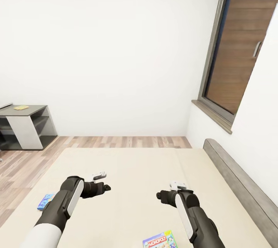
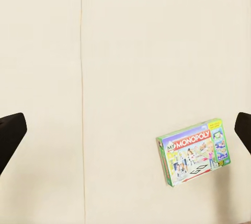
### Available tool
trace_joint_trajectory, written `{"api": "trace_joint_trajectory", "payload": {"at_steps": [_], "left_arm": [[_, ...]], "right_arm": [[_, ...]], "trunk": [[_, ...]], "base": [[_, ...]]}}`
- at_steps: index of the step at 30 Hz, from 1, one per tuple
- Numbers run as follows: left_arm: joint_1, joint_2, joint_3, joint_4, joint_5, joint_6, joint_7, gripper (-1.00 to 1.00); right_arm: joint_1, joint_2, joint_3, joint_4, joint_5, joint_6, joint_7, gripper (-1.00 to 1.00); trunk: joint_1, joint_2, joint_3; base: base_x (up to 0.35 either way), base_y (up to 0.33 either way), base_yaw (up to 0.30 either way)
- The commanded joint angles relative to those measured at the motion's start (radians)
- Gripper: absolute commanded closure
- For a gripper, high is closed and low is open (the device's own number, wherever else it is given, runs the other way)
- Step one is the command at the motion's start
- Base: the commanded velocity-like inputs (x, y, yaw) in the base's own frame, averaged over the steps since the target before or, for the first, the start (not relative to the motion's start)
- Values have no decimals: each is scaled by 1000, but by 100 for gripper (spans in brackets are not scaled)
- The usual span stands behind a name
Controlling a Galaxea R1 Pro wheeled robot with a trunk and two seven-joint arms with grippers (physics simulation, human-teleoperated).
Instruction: Put all the toys in the child's room - the three board games (two on the bed and one on the table), the two jigsaw puzzles on the table, and the tennis ball on the table - inside the toy box on the table in the child's room.
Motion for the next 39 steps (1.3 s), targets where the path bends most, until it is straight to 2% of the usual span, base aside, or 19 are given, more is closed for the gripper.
{"api": "trace_joint_trajectory", "payload": {"at_steps": [1, 39], "left_arm": [[-1, 0, 2, -1, 2, 5, -2, -100], [-1, 0, 2, -1, 2, 5, -1, -100]], "right_arm": [[-1, 1, -1, -1, -11, 3, -9, -100], [-1, 1, 2, -1, -14, 3, -8, -100]], "trunk": [[1, -2, -2], [1, -2, -2]], "base": [[2, 0, 0], [0, 0, 0]]}}
